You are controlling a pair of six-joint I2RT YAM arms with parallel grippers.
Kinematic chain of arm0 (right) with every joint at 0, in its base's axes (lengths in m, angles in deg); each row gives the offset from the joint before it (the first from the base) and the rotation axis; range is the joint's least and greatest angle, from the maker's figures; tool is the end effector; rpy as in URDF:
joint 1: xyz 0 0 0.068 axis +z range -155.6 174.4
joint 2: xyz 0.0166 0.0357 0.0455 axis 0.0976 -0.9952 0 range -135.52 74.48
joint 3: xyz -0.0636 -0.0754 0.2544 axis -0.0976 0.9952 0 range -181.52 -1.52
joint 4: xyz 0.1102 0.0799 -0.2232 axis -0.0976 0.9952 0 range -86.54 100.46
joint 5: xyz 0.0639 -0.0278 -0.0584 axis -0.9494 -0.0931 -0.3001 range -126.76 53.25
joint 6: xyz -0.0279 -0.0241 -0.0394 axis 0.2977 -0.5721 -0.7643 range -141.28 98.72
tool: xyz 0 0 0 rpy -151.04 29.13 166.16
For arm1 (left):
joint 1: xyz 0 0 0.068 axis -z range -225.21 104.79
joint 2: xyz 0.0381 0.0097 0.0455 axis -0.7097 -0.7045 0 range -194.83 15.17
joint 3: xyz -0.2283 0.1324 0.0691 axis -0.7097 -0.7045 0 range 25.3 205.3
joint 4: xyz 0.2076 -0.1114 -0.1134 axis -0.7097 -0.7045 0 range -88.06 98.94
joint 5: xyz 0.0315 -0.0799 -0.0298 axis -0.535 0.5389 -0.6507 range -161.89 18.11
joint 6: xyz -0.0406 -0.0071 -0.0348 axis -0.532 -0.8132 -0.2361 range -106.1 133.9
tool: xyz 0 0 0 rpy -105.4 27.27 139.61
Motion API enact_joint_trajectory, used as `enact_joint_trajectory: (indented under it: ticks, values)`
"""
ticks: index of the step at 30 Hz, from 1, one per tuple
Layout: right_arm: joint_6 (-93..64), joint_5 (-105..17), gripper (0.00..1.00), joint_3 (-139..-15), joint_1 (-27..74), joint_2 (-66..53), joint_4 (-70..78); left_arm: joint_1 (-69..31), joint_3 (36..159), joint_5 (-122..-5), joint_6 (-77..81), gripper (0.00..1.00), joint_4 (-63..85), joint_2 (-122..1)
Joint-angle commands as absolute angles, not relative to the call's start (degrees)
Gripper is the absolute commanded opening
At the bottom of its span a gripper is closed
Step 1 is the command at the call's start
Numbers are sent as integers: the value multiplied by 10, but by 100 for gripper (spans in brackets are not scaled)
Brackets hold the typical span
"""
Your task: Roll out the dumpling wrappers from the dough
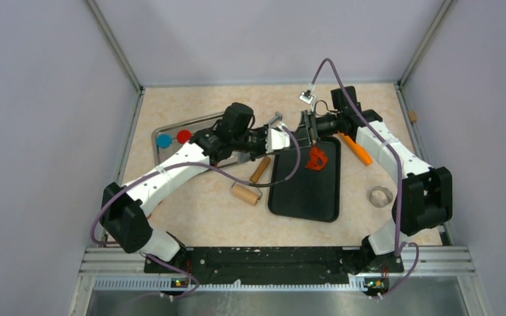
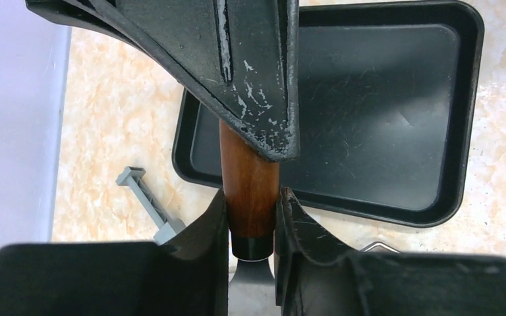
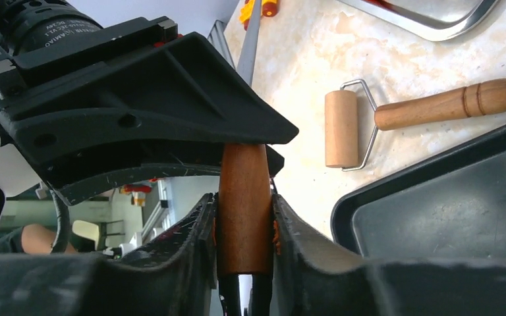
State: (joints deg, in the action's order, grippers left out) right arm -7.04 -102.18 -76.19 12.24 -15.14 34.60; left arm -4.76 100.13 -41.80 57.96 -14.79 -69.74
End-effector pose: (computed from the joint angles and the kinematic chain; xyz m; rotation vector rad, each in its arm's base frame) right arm 0.3061 0.1325 0.3083 -0.6457 2.2055 1.6212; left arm 0.2436 -0.2311 0.3343 1.6315 1.3488 -0.5277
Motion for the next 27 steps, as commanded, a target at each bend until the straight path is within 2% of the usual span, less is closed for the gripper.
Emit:
enact_joint_trajectory:
  ticks: [1,2,3,9,16,19,23,26,27]
  values:
    - [-66,-1032,36,-764,101,-121,336,-45,1013,-442,524,0,-154,-679]
    - [-66,-1032,50,-764,89,-120,337,-48,1011,-447,522,0,-172,-672]
    - [-66,-1032,57,-766,76,-118,340,-51,1008,-451,521,0,-197,-665]
    - [-74,-993,85,-780,-31,-103,371,-99,955,-437,547,0,-370,-593]
    - [-187,-876,90,-823,-101,-90,469,-113,829,-471,799,0,-586,-529]
    - [-185,-875,90,-825,-110,-85,467,-113,777,-468,822,0,-593,-522]
    - [-207,-905,89,-818,-112,-70,465,-111,721,-469,810,1,-526,-529]
    - [-224,-867,90,-820,-112,-72,497,-111,697,-478,798,11,-477,-549]
    - [-236,-853,90,-822,-112,-72,508,-112,694,-477,796,19,-468,-554]
